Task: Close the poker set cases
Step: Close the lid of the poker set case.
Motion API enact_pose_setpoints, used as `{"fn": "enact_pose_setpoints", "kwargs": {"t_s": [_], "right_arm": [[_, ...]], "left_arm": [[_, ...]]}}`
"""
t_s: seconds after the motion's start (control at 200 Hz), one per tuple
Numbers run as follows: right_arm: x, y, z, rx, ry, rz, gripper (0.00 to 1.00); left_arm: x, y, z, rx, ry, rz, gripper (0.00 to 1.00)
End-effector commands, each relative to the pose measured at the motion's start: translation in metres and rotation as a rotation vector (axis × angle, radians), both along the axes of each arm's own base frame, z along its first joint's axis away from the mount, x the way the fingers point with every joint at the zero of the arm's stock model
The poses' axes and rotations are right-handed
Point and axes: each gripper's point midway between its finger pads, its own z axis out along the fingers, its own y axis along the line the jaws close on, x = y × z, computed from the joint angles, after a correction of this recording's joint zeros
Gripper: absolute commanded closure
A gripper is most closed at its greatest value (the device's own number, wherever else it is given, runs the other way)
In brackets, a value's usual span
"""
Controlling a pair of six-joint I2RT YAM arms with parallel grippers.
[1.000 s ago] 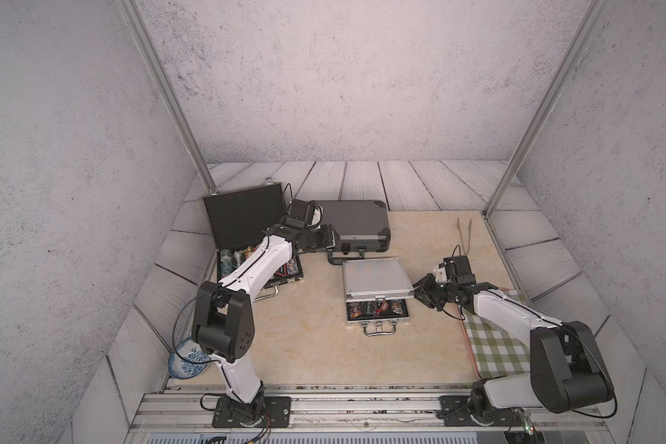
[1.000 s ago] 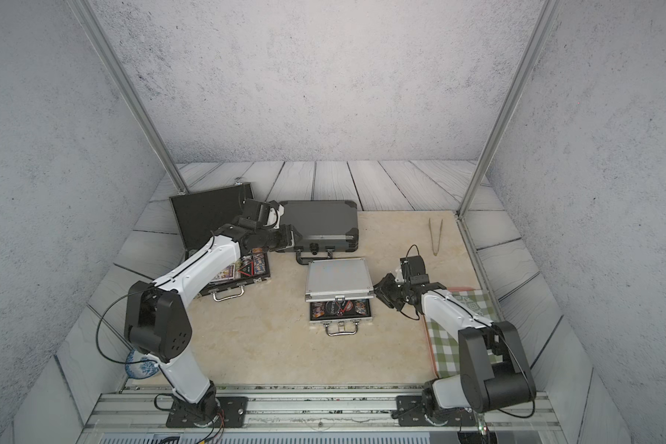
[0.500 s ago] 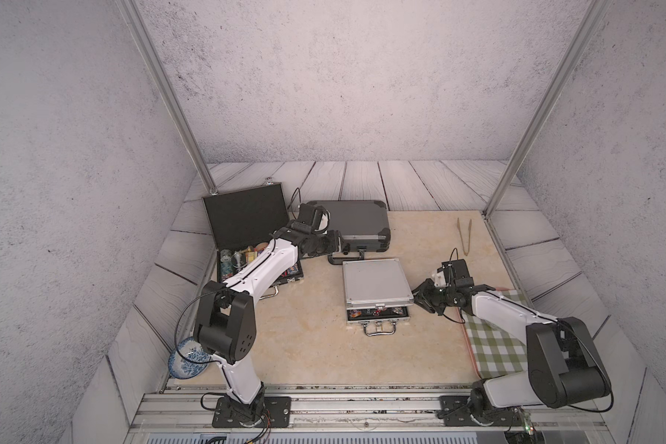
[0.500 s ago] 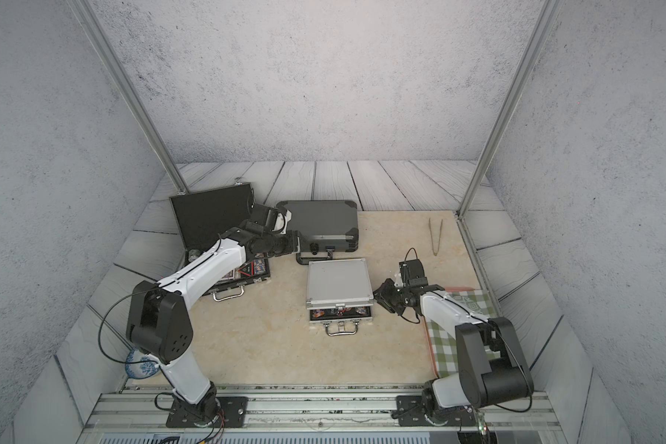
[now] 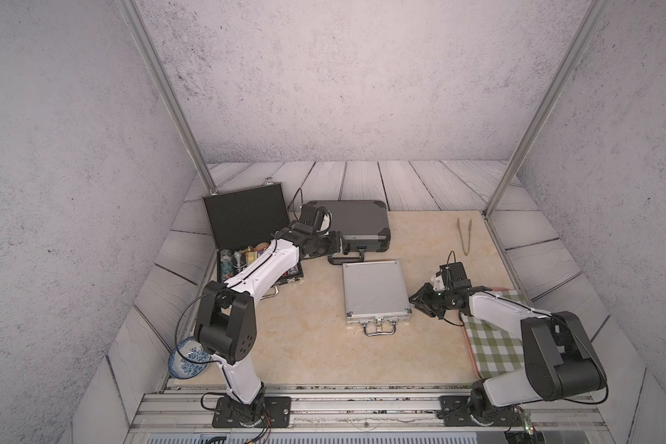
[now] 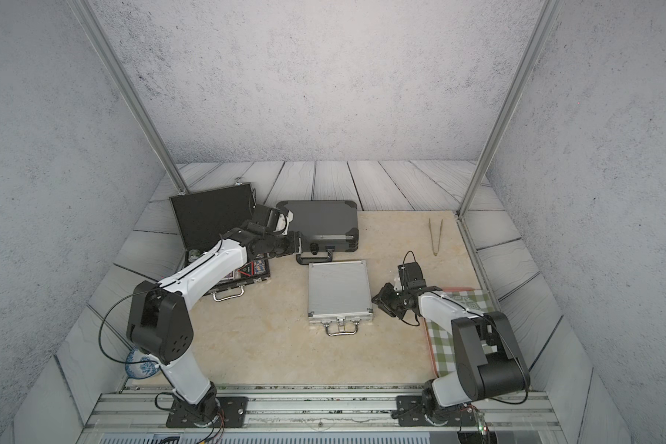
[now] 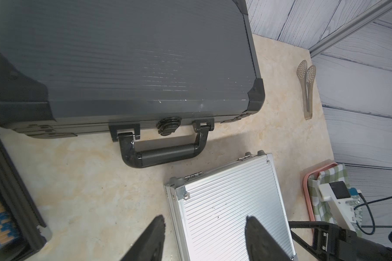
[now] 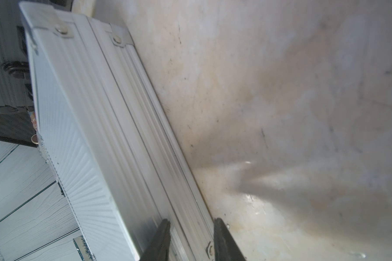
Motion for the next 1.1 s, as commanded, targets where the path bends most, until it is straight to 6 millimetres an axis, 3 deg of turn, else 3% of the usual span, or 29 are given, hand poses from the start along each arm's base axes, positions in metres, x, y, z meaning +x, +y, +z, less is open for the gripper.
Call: {"fn": "enact_pose_setpoints", "kwargs": {"t_s": [0.0,0.21,0.345,0.43,0.53,0.731,0.846,1.011,1.096], "right_arm": [[-0.004,-0.005,-0.007,-0.051,0.011,0.017,0.65],[0.004,-0.022,0.016,-0.172,-0.053,0.027,0.65],[0.013,-0.033,0.052,-0.255,-0.150,0.039,0.66],[0.017,-0.026,0.074,-0.233,-0.207,0.073,0.66],[0.015,-0.002,0.086,-0.183,-0.236,0.157,0.67],[0.005,0.052,0.076,-0.164,-0.233,0.325,0.67],[0.005,0.073,0.066,-0.171,-0.222,0.375,0.68],[0.003,0.084,0.051,-0.182,-0.195,0.407,0.70],[-0.004,0.079,0.029,-0.201,-0.140,0.406,0.70]], "left_arm": [[-0.009,-0.004,-0.004,0.026,0.009,-0.027,0.40],[-0.030,-0.022,-0.022,0.057,0.047,-0.085,0.40],[-0.052,-0.040,-0.037,0.084,0.076,-0.154,0.43],[-0.068,-0.051,-0.047,0.101,0.110,-0.200,0.46],[-0.086,-0.055,-0.058,0.126,0.130,-0.236,0.47],[-0.106,-0.054,-0.066,0.117,0.160,-0.258,0.43],[-0.111,-0.048,-0.070,0.128,0.165,-0.249,0.43],[-0.117,-0.046,-0.075,0.120,0.189,-0.245,0.43],[-0.123,-0.050,-0.079,0.101,0.209,-0.261,0.43]]}}
